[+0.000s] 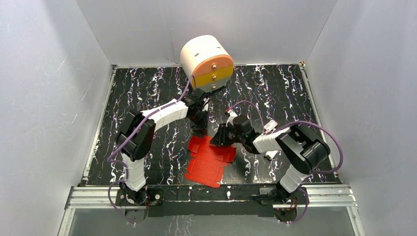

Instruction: Fold the paper box

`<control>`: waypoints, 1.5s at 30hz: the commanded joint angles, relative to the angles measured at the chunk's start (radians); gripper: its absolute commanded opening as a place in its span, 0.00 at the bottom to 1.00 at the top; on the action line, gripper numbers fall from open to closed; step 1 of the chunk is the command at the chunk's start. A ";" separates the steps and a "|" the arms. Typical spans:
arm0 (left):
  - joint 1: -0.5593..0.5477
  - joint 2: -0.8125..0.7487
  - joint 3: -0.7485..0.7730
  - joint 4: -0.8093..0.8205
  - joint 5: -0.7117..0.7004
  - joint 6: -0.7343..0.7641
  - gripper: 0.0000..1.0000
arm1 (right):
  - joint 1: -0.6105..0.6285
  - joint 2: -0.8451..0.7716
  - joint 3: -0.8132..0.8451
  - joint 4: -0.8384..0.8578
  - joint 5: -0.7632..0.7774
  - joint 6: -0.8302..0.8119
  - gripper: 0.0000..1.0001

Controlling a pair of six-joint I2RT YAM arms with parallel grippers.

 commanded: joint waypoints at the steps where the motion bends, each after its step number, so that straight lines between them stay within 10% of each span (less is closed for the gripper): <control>1: -0.002 -0.070 -0.026 0.022 0.079 -0.032 0.17 | 0.010 0.027 -0.003 0.019 0.021 -0.007 0.38; 13: 0.021 -0.106 -0.086 0.084 0.098 -0.060 0.17 | 0.012 -0.028 0.032 -0.039 0.031 -0.053 0.38; 27: 0.076 -0.173 -0.104 0.039 0.019 0.046 0.43 | 0.012 -0.273 0.096 -0.343 0.207 -0.186 0.49; 45: 0.075 -0.023 -0.079 0.064 0.184 0.078 0.28 | 0.010 -0.442 -0.010 -0.418 0.363 -0.202 0.61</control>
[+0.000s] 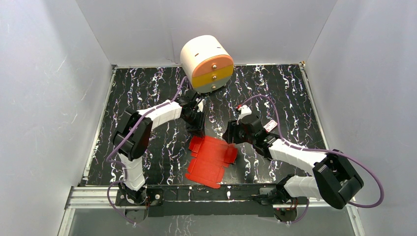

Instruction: Fold the paper box

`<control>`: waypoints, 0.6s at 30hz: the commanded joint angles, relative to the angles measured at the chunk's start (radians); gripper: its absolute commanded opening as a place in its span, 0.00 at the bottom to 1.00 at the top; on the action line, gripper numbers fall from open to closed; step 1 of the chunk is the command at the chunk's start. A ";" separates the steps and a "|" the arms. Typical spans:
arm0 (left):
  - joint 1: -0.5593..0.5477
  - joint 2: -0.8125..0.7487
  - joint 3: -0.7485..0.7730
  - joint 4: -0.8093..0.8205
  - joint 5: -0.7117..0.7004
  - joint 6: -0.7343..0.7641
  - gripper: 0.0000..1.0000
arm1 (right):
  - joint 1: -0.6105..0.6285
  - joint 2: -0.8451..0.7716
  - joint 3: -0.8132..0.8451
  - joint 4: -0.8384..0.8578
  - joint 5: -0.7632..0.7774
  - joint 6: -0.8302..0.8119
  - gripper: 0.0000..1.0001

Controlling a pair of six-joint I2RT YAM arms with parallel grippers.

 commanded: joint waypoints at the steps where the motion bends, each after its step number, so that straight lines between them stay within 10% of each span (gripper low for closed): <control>1: -0.003 0.008 0.018 -0.008 0.059 0.009 0.27 | 0.003 -0.025 -0.006 0.018 0.031 -0.015 0.61; 18: -0.003 0.062 0.023 0.017 0.064 0.004 0.18 | 0.003 -0.019 -0.012 0.026 0.032 -0.022 0.61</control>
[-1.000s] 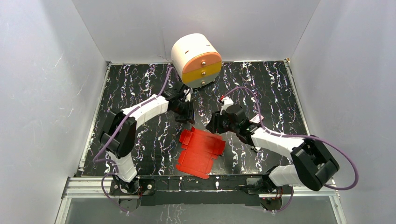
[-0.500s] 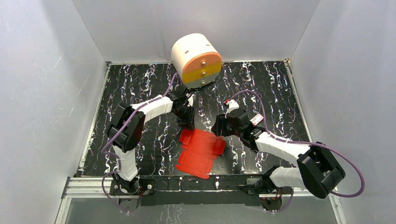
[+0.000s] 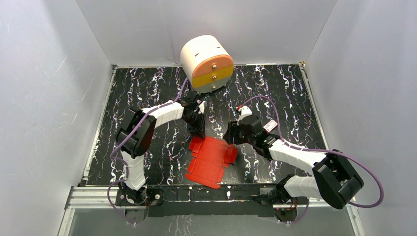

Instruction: Fold the paper box

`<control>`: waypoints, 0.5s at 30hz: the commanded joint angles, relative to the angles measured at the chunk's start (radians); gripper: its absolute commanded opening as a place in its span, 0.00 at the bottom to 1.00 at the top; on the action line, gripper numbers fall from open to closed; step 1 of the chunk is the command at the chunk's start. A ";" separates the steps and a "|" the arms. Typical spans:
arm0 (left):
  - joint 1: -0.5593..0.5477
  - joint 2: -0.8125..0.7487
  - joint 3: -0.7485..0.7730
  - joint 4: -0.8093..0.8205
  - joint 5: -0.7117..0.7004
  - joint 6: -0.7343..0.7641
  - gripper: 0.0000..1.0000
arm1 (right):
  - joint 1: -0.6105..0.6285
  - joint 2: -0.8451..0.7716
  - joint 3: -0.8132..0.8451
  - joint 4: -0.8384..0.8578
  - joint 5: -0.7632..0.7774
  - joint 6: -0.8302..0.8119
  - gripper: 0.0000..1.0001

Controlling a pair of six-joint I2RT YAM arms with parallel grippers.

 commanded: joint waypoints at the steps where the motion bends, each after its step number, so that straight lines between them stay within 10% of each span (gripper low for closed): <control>1: -0.003 0.009 0.022 -0.008 0.025 0.003 0.18 | 0.002 -0.015 0.003 0.031 0.008 -0.008 0.61; 15: -0.003 -0.095 -0.007 -0.006 -0.044 0.039 0.00 | 0.002 -0.033 0.013 -0.007 0.021 -0.020 0.62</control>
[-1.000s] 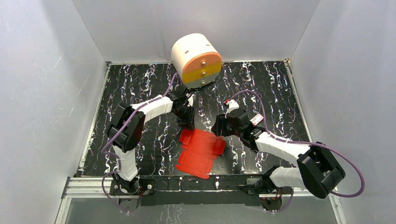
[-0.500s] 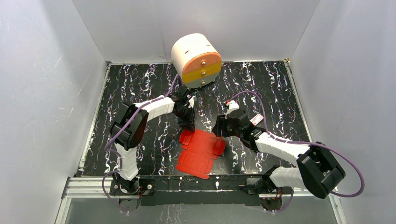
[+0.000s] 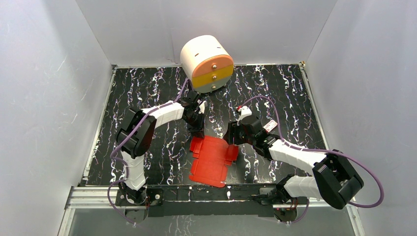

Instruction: Fold the paper box

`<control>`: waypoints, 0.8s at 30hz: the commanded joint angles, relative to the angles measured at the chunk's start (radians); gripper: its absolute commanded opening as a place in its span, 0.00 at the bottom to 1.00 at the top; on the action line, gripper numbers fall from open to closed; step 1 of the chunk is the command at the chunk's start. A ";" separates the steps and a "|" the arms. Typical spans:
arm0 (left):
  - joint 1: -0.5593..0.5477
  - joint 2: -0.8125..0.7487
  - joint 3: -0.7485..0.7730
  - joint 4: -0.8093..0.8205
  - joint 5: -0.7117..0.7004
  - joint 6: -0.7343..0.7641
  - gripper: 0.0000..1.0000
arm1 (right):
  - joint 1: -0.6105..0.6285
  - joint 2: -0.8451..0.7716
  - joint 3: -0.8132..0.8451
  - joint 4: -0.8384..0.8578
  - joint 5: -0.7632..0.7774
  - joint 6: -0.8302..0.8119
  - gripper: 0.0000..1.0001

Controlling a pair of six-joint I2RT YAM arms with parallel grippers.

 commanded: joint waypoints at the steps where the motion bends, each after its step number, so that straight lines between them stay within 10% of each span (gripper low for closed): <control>1: -0.003 -0.119 -0.016 -0.016 -0.049 0.035 0.00 | 0.000 -0.038 0.014 -0.010 0.023 -0.014 0.62; 24: -0.003 -0.534 -0.241 0.140 -0.238 0.101 0.00 | -0.186 -0.040 -0.042 0.250 -0.325 0.139 0.65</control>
